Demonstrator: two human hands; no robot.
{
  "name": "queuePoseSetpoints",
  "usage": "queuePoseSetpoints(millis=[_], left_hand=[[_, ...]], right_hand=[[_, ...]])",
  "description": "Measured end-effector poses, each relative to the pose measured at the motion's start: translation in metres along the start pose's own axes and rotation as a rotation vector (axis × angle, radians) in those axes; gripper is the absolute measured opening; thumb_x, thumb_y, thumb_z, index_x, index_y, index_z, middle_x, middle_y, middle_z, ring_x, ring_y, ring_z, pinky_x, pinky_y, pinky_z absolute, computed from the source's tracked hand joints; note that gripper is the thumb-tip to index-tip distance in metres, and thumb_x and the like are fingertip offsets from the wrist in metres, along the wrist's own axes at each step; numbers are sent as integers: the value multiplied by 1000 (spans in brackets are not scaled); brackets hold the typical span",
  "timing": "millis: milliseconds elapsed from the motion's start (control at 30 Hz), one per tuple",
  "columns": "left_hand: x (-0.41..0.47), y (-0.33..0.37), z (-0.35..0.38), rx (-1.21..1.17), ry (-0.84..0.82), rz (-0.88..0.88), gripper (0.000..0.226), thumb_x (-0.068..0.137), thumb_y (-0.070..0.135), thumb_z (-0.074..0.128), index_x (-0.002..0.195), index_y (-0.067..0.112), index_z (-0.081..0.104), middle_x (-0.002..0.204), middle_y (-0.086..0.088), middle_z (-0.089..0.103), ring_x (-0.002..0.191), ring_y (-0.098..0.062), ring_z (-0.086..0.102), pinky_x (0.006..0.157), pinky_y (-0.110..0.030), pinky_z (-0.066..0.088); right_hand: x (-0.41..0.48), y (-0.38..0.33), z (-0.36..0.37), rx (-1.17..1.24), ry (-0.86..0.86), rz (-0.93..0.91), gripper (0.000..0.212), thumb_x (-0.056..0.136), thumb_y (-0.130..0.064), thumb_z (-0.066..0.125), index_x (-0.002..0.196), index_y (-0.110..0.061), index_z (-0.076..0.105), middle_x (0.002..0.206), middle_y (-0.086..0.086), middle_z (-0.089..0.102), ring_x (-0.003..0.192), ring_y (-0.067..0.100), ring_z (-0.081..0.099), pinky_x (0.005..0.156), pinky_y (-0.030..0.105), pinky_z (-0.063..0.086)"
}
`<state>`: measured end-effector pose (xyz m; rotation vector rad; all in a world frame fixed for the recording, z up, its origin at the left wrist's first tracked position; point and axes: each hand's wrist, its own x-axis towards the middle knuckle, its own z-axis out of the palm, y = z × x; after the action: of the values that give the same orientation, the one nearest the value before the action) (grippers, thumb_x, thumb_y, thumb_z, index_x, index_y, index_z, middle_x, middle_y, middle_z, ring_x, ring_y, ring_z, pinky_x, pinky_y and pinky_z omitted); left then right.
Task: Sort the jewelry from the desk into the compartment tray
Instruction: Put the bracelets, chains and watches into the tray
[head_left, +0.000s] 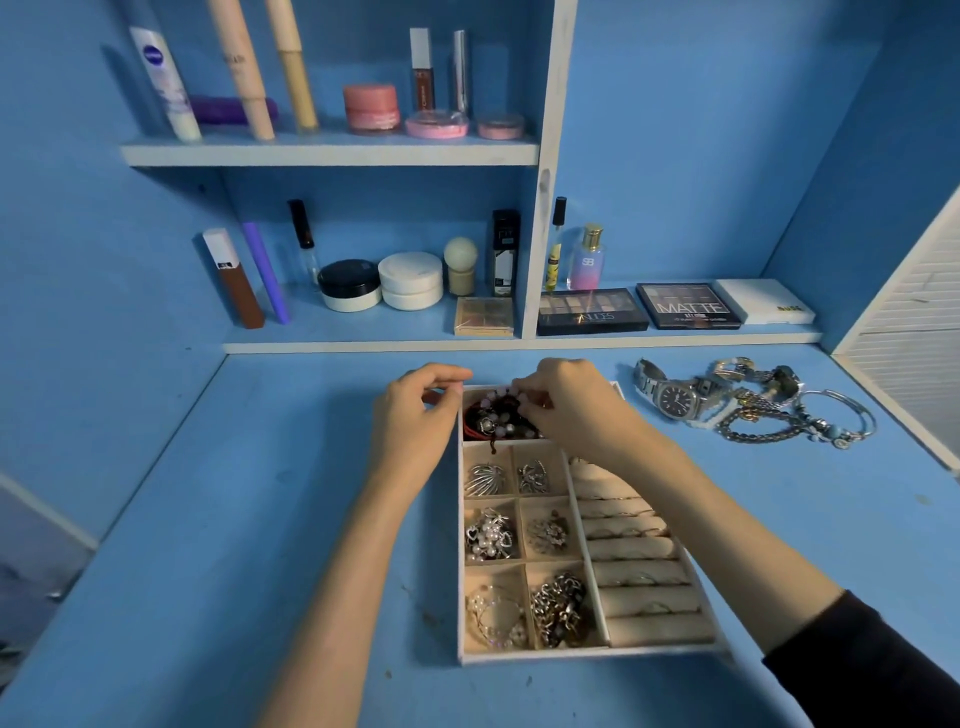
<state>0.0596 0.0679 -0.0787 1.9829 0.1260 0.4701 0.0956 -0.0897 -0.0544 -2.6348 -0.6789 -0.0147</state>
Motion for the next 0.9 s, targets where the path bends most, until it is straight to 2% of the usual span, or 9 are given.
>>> queuePoseSetpoints(millis=[100,167,300,367,500,600,667,800,900], left_hand=[[0,0,0,8,0,9,25,86,7,56,85,29,67,86,16,65,81,3,57,67,0,39],[0,0,0,10,0,6,24,86,7,56,85,28,67,85,16,65,79,2,57,67,-1,39],[1,0,0,-3,2,0,25,86,6,56,84,28,67,84,17,64,80,2,57,66,-1,40],[1,1,-1,-3,7,-6,25,86,7,56,84,29,66,84,18,64,80,2,58,66,-1,40],[-1,2,1,7,10,-21,23,86,7,57,85,28,67,85,17,65,78,4,57,66,0,39],[-2,3,0,57,-14,-25,21,84,8,59,85,27,68,84,16,64,72,8,56,63,0,39],[-2,2,-1,125,-53,-31,17,82,13,63,85,29,68,82,15,64,71,2,57,61,-2,39],[-3,2,-6,170,-75,-44,7,77,22,71,83,26,71,74,13,65,63,-3,53,58,-12,40],[-6,5,-5,205,-94,3,6,76,20,73,81,23,72,70,10,65,56,2,49,52,-5,37]], right_hand=[[1,-4,4,-65,-17,-141,33,88,-4,49,114,-11,67,93,16,57,96,31,52,78,39,43],[2,-5,7,-60,-15,-181,35,85,-3,51,115,-13,66,91,16,55,97,29,51,80,41,43],[-5,-1,0,72,92,-126,31,83,-22,65,114,-19,66,92,7,56,94,21,52,76,28,40],[-10,-1,-8,122,44,-148,29,79,-31,70,107,-22,69,86,2,56,83,11,49,69,21,34],[-12,-6,-14,33,-122,-213,20,80,-21,70,99,-23,73,85,-1,60,80,9,48,64,11,33],[-9,-5,-15,67,-123,-192,17,80,-17,70,95,-21,75,85,-1,62,79,9,49,63,11,33],[-8,-3,-14,82,-119,-193,16,81,-17,68,95,-22,75,77,-7,54,77,9,48,61,13,33],[-2,3,-9,15,-77,-170,21,83,-13,65,97,-26,74,74,-8,48,80,12,46,68,24,36],[-1,7,-6,3,-75,-173,21,82,-11,65,96,-23,75,81,0,54,83,12,45,72,28,39]])
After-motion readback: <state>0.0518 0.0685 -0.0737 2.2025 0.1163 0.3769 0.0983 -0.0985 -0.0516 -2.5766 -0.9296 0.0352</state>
